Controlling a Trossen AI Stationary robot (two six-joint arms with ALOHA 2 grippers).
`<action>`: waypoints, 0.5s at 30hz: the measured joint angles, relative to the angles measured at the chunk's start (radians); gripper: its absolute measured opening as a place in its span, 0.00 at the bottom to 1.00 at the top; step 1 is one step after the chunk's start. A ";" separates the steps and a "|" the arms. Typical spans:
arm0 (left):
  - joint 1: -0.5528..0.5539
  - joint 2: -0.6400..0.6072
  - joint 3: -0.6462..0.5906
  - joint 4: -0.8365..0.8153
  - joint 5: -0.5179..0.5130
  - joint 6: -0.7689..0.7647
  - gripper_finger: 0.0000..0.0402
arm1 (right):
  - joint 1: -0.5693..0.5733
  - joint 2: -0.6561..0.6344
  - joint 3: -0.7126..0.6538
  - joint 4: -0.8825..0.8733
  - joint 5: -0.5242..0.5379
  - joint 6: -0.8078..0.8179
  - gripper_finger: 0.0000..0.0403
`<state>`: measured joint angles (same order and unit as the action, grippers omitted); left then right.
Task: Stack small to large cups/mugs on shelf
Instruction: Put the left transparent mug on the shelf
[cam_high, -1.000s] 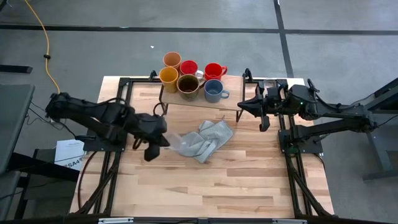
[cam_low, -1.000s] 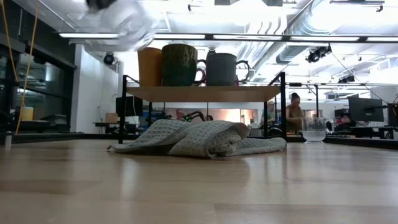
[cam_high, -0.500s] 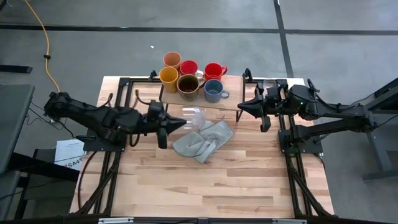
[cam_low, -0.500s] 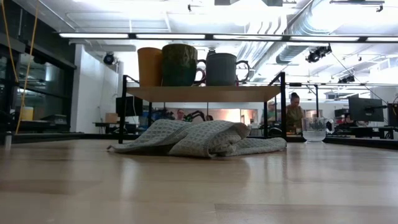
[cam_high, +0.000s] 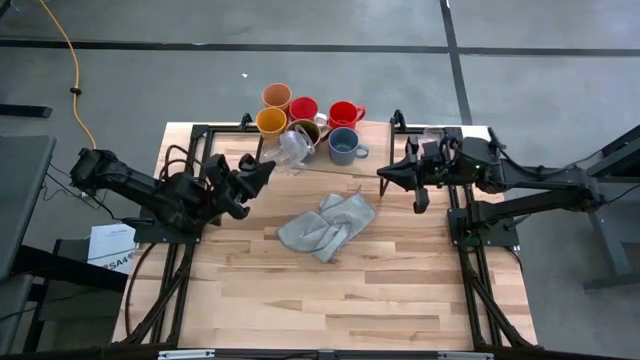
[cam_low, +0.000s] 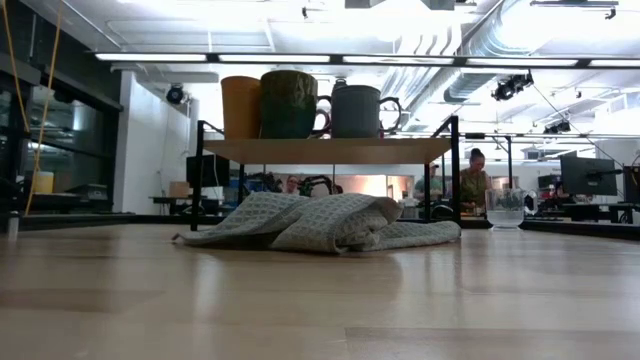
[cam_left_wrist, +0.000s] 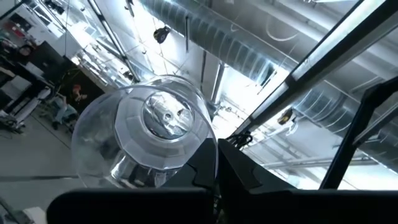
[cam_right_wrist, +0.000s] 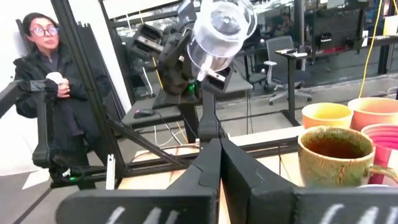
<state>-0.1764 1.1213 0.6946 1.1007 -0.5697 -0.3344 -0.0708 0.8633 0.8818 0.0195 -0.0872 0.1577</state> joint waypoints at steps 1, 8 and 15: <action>0.000 0.000 0.000 -0.002 0.000 0.001 0.00 | 0.000 0.007 0.000 0.003 0.000 0.000 0.00; -0.001 0.001 0.000 -0.013 0.000 0.009 0.00 | 0.000 0.028 0.000 0.005 0.000 0.054 0.00; 0.000 0.001 0.001 -0.028 0.000 0.008 0.00 | 0.011 0.097 0.000 0.028 0.002 0.191 0.07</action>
<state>-0.1768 1.1225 0.6952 1.0729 -0.5694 -0.3259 -0.0598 0.9605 0.8822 0.0480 -0.0848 0.3488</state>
